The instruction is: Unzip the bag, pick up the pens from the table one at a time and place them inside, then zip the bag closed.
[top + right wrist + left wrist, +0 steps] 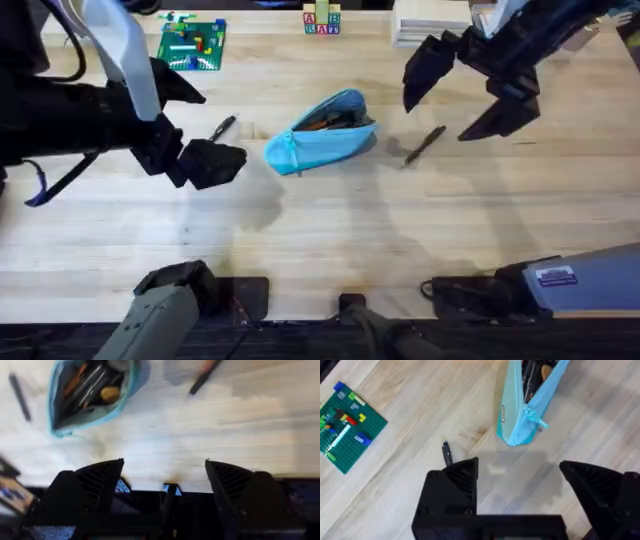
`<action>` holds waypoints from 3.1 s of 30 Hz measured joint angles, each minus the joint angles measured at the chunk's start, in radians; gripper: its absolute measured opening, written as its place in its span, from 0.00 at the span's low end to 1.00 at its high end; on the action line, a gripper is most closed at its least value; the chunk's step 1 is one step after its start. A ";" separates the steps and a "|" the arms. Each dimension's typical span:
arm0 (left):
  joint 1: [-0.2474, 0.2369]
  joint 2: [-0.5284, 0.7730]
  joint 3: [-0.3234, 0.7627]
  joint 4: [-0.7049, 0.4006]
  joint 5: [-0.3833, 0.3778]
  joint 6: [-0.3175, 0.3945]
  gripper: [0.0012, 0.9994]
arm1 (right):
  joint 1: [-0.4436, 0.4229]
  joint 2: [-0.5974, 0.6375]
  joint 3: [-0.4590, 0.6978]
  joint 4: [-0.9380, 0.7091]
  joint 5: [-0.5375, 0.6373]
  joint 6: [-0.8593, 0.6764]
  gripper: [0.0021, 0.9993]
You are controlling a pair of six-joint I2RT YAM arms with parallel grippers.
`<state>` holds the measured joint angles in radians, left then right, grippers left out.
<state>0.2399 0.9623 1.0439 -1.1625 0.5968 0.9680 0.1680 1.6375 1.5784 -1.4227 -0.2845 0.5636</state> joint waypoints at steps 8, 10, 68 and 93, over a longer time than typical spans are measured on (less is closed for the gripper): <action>0.000 0.000 0.000 0.000 -0.012 0.000 1.00 | 0.001 0.000 0.000 -0.015 0.197 0.334 1.00; 0.000 0.000 0.000 0.000 -0.015 0.000 1.00 | 0.002 0.000 0.000 -0.012 0.227 0.375 1.00; 0.000 0.000 0.000 0.000 -0.018 0.000 1.00 | 0.006 0.129 -0.423 0.550 0.288 0.625 0.20; 0.000 0.000 0.000 0.000 -0.018 0.000 1.00 | 0.008 0.117 -0.300 0.451 0.329 0.500 0.03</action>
<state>0.2401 0.9623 1.0439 -1.1629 0.5789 0.9680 0.1757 1.7543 1.2782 -0.9713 0.0450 1.0634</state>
